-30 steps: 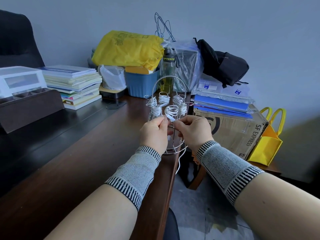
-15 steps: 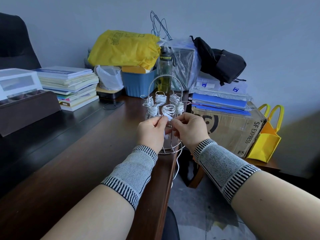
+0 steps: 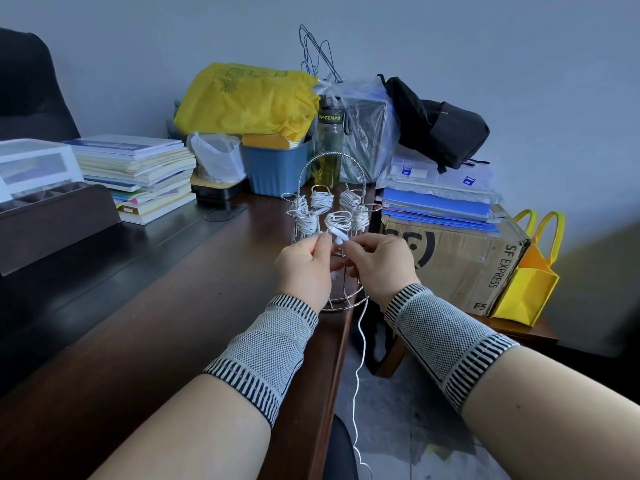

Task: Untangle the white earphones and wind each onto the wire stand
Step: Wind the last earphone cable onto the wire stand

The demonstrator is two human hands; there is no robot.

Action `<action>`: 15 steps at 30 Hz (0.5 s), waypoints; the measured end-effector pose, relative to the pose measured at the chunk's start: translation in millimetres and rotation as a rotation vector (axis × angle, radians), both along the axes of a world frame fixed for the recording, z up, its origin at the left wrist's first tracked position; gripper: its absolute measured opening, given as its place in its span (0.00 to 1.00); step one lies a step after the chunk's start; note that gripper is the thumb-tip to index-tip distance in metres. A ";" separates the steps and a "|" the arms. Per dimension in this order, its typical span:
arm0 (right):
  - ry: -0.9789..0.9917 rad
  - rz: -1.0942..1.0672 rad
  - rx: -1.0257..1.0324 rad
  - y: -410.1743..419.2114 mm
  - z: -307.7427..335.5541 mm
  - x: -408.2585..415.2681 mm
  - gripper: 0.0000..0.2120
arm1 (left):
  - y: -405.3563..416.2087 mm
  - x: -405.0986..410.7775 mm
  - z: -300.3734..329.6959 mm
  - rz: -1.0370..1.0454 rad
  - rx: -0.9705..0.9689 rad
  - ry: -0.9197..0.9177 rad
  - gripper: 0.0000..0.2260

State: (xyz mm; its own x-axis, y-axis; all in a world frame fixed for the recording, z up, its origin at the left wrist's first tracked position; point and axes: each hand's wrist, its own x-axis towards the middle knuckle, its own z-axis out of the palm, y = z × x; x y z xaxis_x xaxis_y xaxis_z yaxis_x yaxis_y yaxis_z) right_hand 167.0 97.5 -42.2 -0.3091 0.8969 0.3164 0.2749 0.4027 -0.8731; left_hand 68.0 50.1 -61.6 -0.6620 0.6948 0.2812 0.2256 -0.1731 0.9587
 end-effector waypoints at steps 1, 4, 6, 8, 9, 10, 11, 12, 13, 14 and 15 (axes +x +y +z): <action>-0.034 -0.018 0.034 1.4 -0.5 0.1 0.10 | 0.5 -0.7 -0.9 0.014 -0.001 0.016 0.13; -0.064 -0.060 0.092 1.7 -1.6 -0.9 0.08 | 4.9 -3.1 -6.4 0.073 -0.017 0.076 0.09; -0.104 -0.080 0.131 0.9 -1.5 -1.6 0.09 | 5.8 -3.0 -8.2 0.102 -0.038 0.147 0.06; -0.173 -0.093 0.162 0.0 0.0 -2.1 0.11 | 6.8 -4.5 -8.9 0.108 -0.063 0.189 0.10; -0.205 -0.103 0.185 -0.3 0.5 -2.1 0.12 | 7.8 -5.7 -9.9 0.107 -0.077 0.196 0.12; -0.227 -0.119 0.223 -0.6 0.7 -1.8 0.13 | 8.1 -6.0 -10.2 0.109 -0.091 0.202 0.13; -0.234 -0.136 0.271 -0.9 0.2 -1.0 0.13 | 8.7 -6.3 -10.6 0.112 -0.099 0.211 0.12; -0.222 -0.154 0.318 -1.3 -0.6 0.6 0.13 | 8.9 -6.4 -10.8 0.109 -0.101 0.211 0.10; -0.192 -0.166 0.356 -1.8 -1.6 2.8 0.12 | 9.0 -6.4 -10.3 0.098 -0.094 0.198 0.08; -0.148 -0.167 0.391 -2.5 -2.7 5.5 0.11 | 8.5 -5.2 -9.1 0.079 -0.089 0.181 0.09; -0.103 -0.152 0.422 -3.8 -3.4 7.7 0.09 | 8.0 -4.7 -8.4 0.065 -0.083 0.168 0.11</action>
State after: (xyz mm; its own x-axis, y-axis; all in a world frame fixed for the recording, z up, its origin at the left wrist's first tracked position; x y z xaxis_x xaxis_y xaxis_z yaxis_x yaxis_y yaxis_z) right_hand 174.6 93.7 -45.5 -0.2330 0.7340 0.6380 0.4349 0.6654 -0.6067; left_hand 63.2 58.1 -69.9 -0.6546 0.6775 0.3353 0.3920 -0.0751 0.9169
